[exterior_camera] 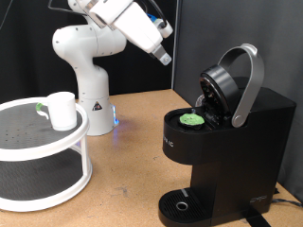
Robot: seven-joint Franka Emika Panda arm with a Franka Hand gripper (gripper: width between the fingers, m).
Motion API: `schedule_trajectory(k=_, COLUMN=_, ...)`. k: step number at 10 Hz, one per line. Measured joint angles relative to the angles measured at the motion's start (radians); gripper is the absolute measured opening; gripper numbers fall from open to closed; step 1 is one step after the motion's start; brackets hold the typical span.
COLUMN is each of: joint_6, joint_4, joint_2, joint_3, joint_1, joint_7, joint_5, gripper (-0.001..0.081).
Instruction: Make a cup of coffee with the keurig machine
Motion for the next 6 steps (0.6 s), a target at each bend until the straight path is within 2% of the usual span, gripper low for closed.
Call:
schedule_trajectory(k=3, joint_6=-0.105, joint_4=0.067, joint_2=0.020, joint_3=0.017, joint_1=0.020, joint_7=0.018, joint_5=0.011, gripper=0.0801)
schedule_trajectory(k=6, joint_6=-0.149, joint_4=0.135, joint_2=0.041, joint_3=0.055, joint_1=0.056, joint_7=0.065, joint_5=0.042, gripper=0.0801)
